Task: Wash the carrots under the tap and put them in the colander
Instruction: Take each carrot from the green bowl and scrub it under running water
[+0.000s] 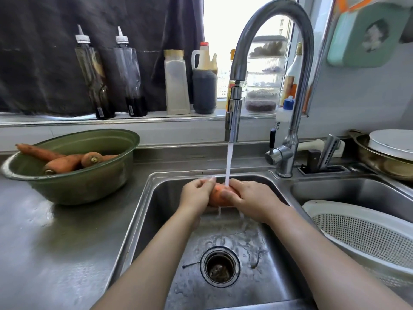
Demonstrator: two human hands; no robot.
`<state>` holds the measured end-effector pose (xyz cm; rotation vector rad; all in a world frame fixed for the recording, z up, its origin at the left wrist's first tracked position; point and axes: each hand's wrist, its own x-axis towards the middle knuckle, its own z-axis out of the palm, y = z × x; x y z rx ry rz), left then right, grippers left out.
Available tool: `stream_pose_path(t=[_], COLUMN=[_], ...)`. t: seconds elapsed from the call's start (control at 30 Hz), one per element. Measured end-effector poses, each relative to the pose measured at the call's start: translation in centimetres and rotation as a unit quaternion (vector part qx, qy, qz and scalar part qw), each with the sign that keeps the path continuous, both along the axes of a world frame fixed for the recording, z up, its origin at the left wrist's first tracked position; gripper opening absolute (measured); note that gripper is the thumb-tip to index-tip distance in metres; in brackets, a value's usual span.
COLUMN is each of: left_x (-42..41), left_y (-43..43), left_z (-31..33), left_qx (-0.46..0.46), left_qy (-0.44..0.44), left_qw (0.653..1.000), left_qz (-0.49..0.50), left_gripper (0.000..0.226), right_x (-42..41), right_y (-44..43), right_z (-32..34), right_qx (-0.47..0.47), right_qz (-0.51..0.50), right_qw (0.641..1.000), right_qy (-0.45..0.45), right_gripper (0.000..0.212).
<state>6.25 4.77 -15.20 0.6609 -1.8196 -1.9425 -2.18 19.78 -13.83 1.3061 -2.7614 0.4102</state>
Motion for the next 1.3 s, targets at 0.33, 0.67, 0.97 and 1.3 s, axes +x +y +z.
stream_pose_path(t=[0.33, 0.67, 0.97, 1.3], left_x=[-0.1, -0.3, -1.2, 0.4], left_y=[0.5, -0.1, 0.2, -4.0], left_z=[0.1, 0.0, 0.5, -1.4], left_qx=[0.106, 0.199, 0.137, -0.109], left_qy=[0.028, 0.112, 0.053, -0.057], left_qw=[0.992, 0.967, 0.989, 0.99], left_qz=[-0.064, -0.114, 0.033, -0.071], left_gripper=[0.01, 0.023, 0.021, 0.042], right_x=[-1.1, -0.1, 0.4, -0.2], right_y=[0.2, -0.3, 0.5, 0.2], right_z=[-0.9, -1.4, -0.7, -1.1], right_qx=[-0.06, -0.216, -0.216, -0.129], right_qz=[-0.046, -0.023, -0.001, 0.041], right_qw=[0.988, 0.917, 0.857, 0.897], right_qy=[-0.137, -0.334, -0.467, -0.422], right_gripper=[0.052, 0.066, 0.033, 0.023])
